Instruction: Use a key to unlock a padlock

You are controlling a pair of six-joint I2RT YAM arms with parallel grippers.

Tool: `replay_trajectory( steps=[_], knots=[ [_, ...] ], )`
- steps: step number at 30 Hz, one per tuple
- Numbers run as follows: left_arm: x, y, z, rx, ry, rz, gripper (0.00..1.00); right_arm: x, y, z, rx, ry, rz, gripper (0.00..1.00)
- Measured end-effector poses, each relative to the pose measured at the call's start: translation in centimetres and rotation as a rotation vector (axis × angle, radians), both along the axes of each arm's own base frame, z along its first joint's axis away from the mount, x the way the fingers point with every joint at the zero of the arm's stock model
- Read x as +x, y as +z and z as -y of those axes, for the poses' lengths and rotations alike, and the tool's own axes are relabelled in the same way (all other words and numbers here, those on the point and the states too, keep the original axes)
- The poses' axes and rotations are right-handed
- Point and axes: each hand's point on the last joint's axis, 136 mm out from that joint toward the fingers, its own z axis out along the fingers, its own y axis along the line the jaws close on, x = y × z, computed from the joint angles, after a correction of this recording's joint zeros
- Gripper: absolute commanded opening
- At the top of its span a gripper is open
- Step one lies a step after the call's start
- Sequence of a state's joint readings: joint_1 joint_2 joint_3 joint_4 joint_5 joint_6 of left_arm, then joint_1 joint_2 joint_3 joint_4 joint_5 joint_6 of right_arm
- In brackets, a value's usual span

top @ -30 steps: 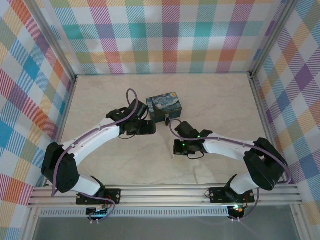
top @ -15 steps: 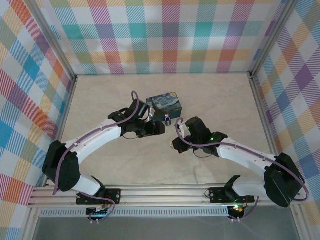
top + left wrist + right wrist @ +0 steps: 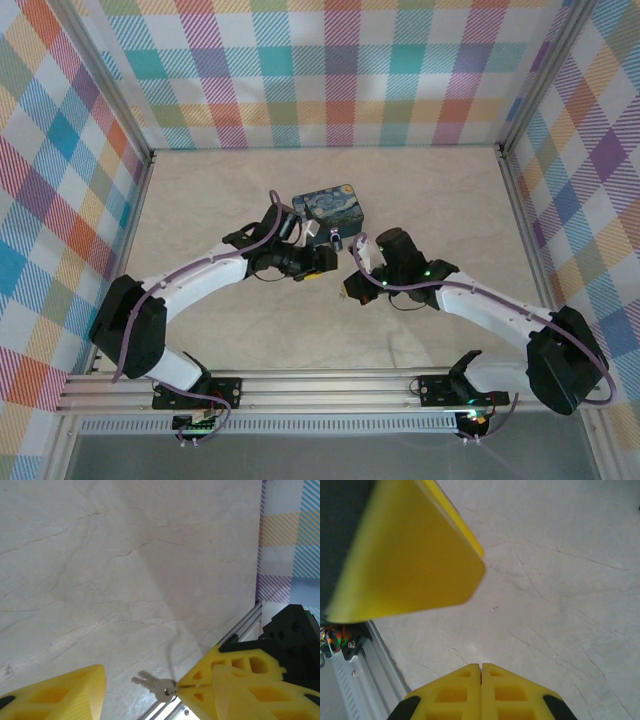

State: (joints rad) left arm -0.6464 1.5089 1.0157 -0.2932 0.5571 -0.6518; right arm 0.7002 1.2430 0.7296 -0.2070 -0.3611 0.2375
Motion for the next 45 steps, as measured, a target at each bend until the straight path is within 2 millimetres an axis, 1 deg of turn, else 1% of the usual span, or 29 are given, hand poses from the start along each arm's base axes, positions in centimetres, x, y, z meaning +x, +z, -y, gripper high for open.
replay_trajectory(
  steps=[2, 5, 10, 14, 17, 21, 26, 30, 33, 39, 42, 45],
  knots=[
    [0.1, -0.5, 0.1, 0.002, 0.0, -0.011, 0.61, 0.0, -0.1, 0.0, 0.0, 0.003, -0.004, 0.0],
    [0.1, -1.2, -0.2, 0.011, 0.013, -0.033, 0.64, 0.0, 0.0, -0.1, 0.004, 0.005, -0.006, 0.0],
    [0.2, -1.8, -0.4, -0.012, 0.066, -0.083, 0.77, 0.5, 1.0, -0.1, 0.033, 0.001, 0.0, 0.0],
    [0.7, -3.4, -1.3, -0.066, 0.218, -0.219, 0.8, 1.2, 1.9, -0.1, 0.055, -0.021, 0.013, 0.0],
    [1.0, -4.3, -1.9, -0.102, 0.343, -0.337, 0.81, 1.9, 2.7, -0.4, 0.082, -0.033, 0.035, 0.0],
    [1.9, -3.3, -1.4, -0.178, 0.457, -0.446, 0.81, 2.8, 3.7, -1.1, 0.115, -0.038, 0.065, 0.0],
    [2.5, -2.5, -1.0, -0.236, 0.551, -0.556, 0.8, 3.8, 3.7, -1.9, 0.136, -0.044, 0.08, 0.0],
    [2.7, -2.2, -0.8, -0.272, 0.606, -0.622, 0.79, 4.3, 4.3, -2.3, 0.164, -0.051, 0.1, 0.0],
    [3.0, -1.9, -0.7, -0.296, 0.629, -0.649, 0.8, 4.7, 4.3, -2.6, 0.175, -0.053, 0.107, 0.0],
    [3.3, -1.4, -0.5, -0.325, 0.654, -0.676, 0.79, 5.3, 3.6, -3.1, 0.184, -0.064, 0.09, 0.0],
    [3.5, -1.2, -0.4, -0.337, 0.659, -0.682, 0.77, 5.4, 3.5, -3.3, 0.189, -0.066, 0.086, 0.0],
    [3.6, -1.0, -0.3, -0.349, 0.662, -0.685, 0.74, 5.6, 3.7, -3.4, 0.2, -0.067, 0.089, 0.0]
  ],
)
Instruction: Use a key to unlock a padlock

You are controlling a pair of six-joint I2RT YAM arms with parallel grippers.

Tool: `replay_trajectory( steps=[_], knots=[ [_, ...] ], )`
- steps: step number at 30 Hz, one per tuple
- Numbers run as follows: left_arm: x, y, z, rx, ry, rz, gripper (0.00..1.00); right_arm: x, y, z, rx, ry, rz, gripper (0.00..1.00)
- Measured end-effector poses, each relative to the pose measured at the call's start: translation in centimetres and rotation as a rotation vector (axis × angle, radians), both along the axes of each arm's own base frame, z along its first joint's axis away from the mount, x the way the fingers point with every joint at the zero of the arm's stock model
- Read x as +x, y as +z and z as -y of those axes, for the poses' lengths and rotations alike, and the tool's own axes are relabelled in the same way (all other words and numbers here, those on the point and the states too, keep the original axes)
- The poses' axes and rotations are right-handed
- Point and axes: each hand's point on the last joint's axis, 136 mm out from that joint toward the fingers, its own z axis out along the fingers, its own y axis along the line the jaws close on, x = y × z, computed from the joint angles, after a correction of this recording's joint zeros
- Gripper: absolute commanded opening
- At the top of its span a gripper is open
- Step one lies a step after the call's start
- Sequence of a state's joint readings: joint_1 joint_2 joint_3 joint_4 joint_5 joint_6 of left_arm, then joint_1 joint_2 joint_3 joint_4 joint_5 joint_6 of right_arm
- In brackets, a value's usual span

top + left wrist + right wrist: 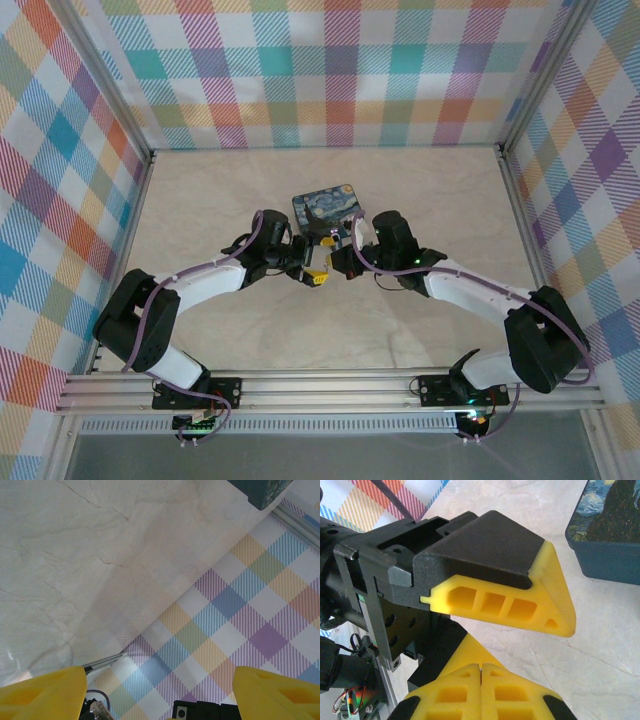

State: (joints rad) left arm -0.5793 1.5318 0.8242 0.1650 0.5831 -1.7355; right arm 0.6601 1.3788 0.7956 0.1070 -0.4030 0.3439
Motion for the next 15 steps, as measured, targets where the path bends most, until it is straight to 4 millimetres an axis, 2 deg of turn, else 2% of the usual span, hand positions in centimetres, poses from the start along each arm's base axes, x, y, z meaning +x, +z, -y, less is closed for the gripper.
replay_trajectory(
  steps=[7, 11, 15],
  knots=[
    [0.22, 0.34, 0.13, -0.015, 0.009, 0.003, 0.64, 0.05, 0.47, -0.24, 0.017, 0.005, 0.002, 0.0],
    [0.33, 0.46, 0.15, -0.02, 0.017, 0.0, 0.54, -0.04, 0.47, -0.27, 0.02, 0.009, -0.002, 0.0],
    [0.43, 0.48, 0.14, -0.02, 0.021, 0.002, 0.5, -0.09, 0.49, -0.29, 0.021, 0.011, -0.003, 0.0]
  ],
)
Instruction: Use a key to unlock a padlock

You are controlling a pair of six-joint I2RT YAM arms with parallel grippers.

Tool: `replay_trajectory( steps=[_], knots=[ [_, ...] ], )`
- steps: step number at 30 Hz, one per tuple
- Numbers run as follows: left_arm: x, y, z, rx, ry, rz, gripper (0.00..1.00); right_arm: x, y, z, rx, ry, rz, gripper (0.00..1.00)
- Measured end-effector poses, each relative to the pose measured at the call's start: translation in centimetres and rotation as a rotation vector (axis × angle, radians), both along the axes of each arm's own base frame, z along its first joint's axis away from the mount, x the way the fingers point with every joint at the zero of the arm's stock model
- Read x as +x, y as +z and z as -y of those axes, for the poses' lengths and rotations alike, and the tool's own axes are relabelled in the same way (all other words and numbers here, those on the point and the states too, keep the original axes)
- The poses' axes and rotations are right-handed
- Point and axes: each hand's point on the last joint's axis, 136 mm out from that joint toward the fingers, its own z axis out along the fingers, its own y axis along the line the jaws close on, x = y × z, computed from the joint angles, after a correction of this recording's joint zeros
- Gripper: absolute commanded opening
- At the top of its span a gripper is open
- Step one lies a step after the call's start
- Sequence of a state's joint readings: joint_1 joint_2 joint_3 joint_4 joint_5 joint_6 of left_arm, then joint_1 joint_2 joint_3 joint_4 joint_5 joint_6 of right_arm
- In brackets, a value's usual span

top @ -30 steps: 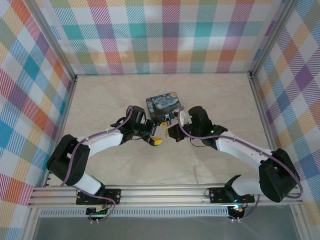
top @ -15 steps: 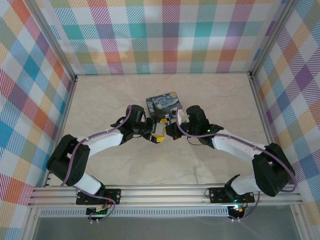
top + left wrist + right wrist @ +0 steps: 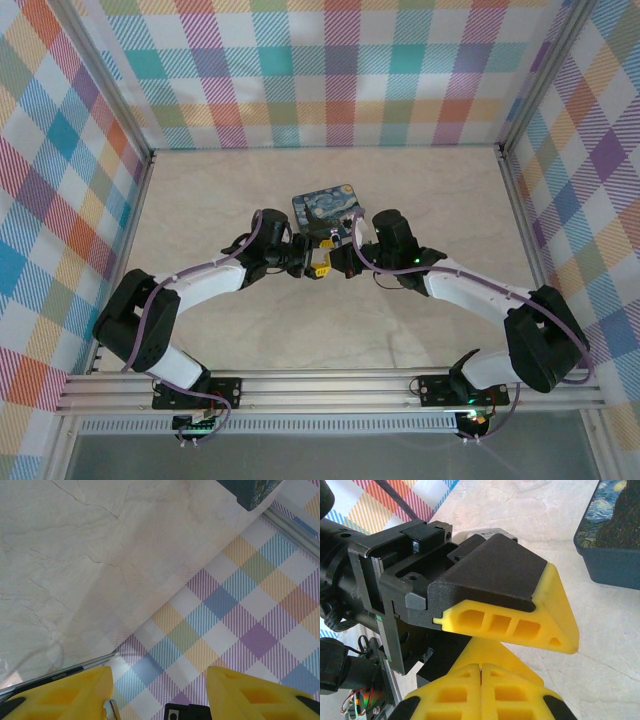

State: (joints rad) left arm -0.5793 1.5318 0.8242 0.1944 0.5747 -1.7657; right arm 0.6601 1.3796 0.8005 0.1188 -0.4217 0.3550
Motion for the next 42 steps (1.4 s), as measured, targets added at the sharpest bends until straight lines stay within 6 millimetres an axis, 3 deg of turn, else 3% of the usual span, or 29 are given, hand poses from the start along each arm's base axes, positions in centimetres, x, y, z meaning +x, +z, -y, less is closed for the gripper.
replay_trajectory(
  steps=[21, 30, 38, 42],
  knots=[
    [0.1, -0.2, -0.2, 0.024, -0.015, 0.035, 0.16, -0.5, 0.2, 0.7, -0.019, -0.008, 0.018, 0.0],
    [0.2, 0.0, -0.3, 0.025, -0.017, 0.049, 0.14, -0.5, -0.1, 0.9, -0.032, -0.007, 0.017, 0.0],
    [0.3, 0.0, -0.3, 0.032, -0.02, 0.059, 0.0, -0.1, -0.1, 1.2, -0.046, -0.038, 0.031, 0.0],
    [0.3, 0.3, -0.4, 0.035, -0.022, 0.073, 0.0, 0.2, 0.2, 1.4, -0.049, -0.055, 0.044, 0.03]
  ],
)
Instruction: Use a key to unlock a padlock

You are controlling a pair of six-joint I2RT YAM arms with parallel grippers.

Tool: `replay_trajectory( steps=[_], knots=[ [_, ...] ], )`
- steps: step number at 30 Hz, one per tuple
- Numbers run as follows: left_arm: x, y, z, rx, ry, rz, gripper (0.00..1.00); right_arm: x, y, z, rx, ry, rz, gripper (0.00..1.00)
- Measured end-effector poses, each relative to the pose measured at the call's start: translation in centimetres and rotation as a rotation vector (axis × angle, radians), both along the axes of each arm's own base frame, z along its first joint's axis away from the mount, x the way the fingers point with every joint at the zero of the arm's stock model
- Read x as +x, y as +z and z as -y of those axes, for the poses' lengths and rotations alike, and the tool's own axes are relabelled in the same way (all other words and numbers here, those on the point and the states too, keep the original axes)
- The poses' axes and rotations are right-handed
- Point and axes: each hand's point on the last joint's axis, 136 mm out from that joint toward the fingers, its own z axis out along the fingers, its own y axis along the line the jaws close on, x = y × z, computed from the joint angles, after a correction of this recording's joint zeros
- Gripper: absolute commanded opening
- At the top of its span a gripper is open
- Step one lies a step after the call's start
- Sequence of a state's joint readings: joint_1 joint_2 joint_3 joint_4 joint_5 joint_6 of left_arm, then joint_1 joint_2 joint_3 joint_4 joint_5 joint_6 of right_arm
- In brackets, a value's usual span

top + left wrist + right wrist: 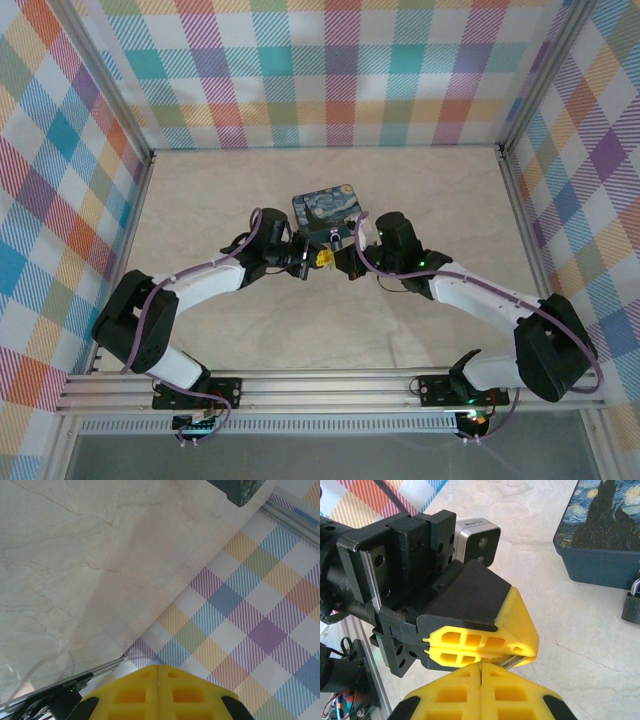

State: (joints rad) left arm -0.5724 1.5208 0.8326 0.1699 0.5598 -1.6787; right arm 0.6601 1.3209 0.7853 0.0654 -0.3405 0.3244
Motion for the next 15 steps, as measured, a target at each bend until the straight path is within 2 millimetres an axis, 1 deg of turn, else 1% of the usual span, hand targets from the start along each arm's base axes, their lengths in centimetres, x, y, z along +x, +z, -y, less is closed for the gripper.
replay_trajectory(
  steps=[2, 5, 7, 12, 15],
  knots=[
    [0.0, 0.1, -0.1, 0.005, -0.002, 0.006, 0.0, 0.1, 0.1, 0.1, 0.0, -0.004, 0.003, 0.06],
    [0.0, 0.1, -0.3, 0.016, -0.001, 0.014, 0.0, 0.2, -0.1, 0.3, -0.007, -0.013, -0.001, 0.16],
    [-0.1, 0.2, -0.6, 0.028, -0.004, 0.02, 0.0, 0.4, -0.4, 0.7, -0.02, -0.027, -0.007, 0.2],
    [-0.2, 1.6, -0.9, 0.069, -0.023, 0.059, 0.0, 1.0, -0.7, 1.5, -0.035, -0.062, -0.017, 0.27],
    [0.0, 2.5, -1.0, 0.08, -0.032, 0.095, 0.0, 1.1, -0.4, 1.7, -0.03, -0.071, -0.019, 0.36]
  ],
)
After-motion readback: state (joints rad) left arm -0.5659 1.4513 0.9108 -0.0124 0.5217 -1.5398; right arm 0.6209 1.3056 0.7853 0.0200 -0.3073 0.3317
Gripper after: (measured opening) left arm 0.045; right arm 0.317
